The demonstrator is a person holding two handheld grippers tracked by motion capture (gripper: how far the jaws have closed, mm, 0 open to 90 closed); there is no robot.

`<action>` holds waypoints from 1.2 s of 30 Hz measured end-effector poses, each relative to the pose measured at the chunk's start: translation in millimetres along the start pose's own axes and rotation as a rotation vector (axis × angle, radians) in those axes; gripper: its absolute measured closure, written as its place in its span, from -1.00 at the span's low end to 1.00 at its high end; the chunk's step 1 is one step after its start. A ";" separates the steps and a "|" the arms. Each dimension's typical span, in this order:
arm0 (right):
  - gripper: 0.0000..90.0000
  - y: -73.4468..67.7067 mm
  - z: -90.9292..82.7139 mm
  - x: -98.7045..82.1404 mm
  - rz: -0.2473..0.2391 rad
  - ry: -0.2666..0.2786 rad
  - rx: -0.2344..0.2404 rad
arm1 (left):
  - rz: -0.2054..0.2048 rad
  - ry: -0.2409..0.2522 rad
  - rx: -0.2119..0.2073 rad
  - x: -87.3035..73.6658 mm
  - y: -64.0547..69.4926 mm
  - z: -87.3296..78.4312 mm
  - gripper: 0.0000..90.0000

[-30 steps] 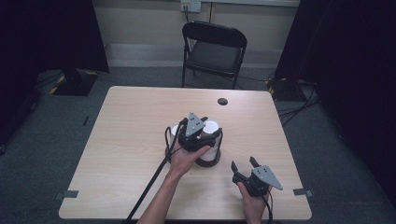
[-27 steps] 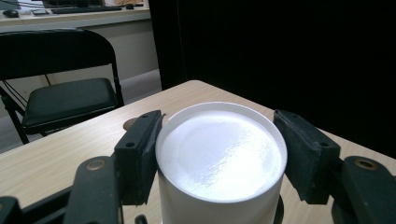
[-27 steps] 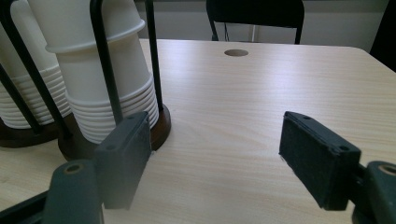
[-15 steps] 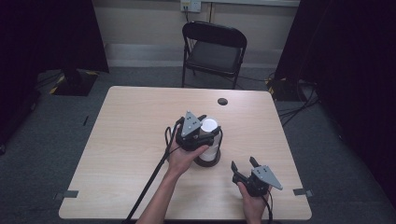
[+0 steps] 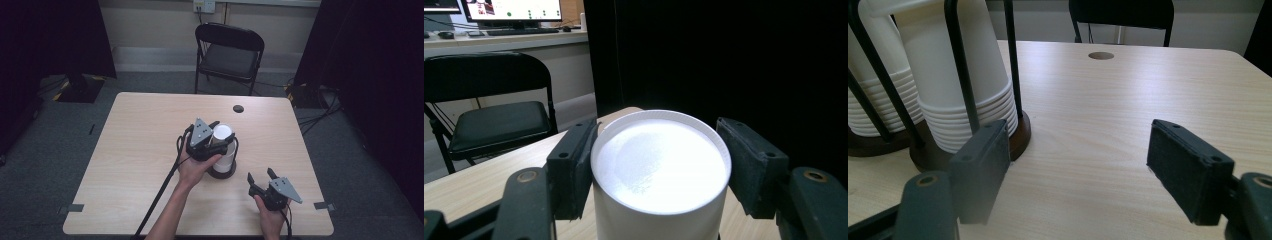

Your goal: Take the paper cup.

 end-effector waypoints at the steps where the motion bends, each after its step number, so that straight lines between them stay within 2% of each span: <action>1: -0.45 0.0 0.0 0.0 0.000 0.000 -0.001 | 0.000 0.002 0.001 0.3 -0.7 -0.6 -0.22; 4: -0.45 -0.1 -0.1 0.0 -0.001 0.000 -0.001 | -0.011 0.016 0.006 1.1 -1.2 -2.2 -0.22; 6: -0.45 0.0 0.0 0.0 0.000 0.000 -0.001 | -0.027 0.031 -0.005 2.7 0.1 -3.4 -0.22; 15: -0.45 0.1 -0.2 0.0 -0.001 0.002 -0.001 | -0.032 0.064 0.002 8.8 0.8 -11.8 -0.22; 18: -0.45 0.1 -0.4 0.0 0.001 0.002 -0.003 | -0.016 0.074 -0.008 10.7 1.3 -15.4 -0.22; 20: -0.45 0.1 -0.2 0.0 0.000 0.002 0.000 | -0.014 0.074 0.005 11.4 0.9 -18.1 -0.22; 29: -0.45 0.2 0.6 0.0 -0.001 -0.007 0.002 | -0.072 0.101 -0.010 17.6 0.0 -33.0 -0.22; 33: -0.45 0.1 0.6 0.0 -0.002 -0.007 0.001 | -0.145 0.099 -0.034 16.8 -1.9 -40.2 -0.22; 36: -0.45 0.0 0.8 0.0 -0.003 -0.007 0.000 | -0.176 0.091 -0.060 13.4 -4.1 -44.0 -0.22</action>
Point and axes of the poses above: each handheld gripper's, and its own axes: z roughly forward along the jaws, x roughly out of its top, y roughly to its right, the point moved 5 cm from there along z, roughly forward along the jaws, and after that the axes turned 9 degrees about x, right-handed, at the moved point
